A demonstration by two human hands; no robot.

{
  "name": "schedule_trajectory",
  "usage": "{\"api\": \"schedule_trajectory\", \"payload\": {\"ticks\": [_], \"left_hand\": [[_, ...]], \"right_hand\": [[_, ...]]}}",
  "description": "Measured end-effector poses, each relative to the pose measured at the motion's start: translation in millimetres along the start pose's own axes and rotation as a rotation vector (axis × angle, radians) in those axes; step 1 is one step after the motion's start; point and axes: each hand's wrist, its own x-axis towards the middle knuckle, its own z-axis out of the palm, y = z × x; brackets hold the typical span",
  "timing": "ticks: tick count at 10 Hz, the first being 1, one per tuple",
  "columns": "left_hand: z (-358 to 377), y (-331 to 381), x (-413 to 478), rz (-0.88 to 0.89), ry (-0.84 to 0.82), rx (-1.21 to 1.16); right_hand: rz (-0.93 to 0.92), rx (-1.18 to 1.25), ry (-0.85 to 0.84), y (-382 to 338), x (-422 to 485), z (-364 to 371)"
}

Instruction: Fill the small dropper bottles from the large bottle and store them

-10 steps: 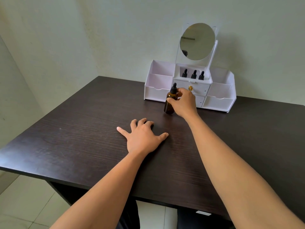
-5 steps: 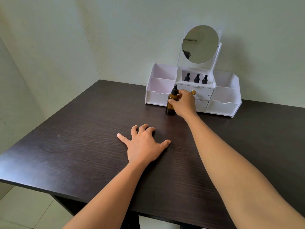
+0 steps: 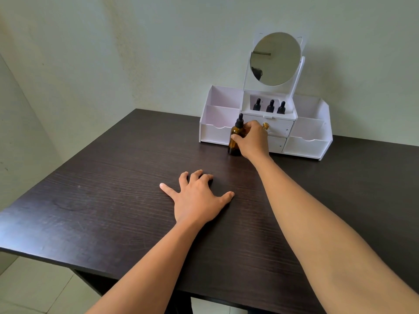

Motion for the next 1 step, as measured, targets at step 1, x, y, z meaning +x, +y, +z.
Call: {"api": "schedule_trajectory", "payload": {"ticks": [1], "left_hand": [[-0.1,0.7,0.8,0.007,0.003,0.010]], "right_hand": [[-0.009,0.041,0.025,1.3,-4.2,-0.3]]}}
